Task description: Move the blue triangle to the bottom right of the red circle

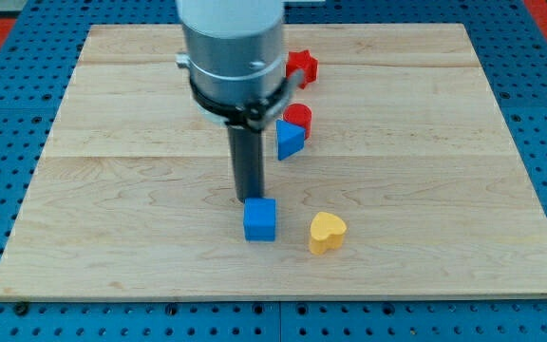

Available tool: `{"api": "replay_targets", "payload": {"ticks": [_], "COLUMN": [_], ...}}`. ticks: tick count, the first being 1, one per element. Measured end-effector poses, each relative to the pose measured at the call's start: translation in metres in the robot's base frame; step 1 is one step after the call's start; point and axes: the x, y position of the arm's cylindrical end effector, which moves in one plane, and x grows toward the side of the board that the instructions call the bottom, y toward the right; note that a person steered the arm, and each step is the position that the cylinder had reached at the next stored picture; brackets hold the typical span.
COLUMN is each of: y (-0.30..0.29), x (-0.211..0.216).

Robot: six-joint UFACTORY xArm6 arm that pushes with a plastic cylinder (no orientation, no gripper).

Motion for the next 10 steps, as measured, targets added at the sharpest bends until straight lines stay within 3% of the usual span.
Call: {"api": "replay_targets", "payload": {"ticks": [1, 3, 5, 6, 7, 9, 10], "y": [-0.008, -0.044, 0.045, 0.053, 0.055, 0.137, 0.176], "x": [0.011, -0.077, -0.075, -0.139, -0.133, -0.139, -0.105]}}
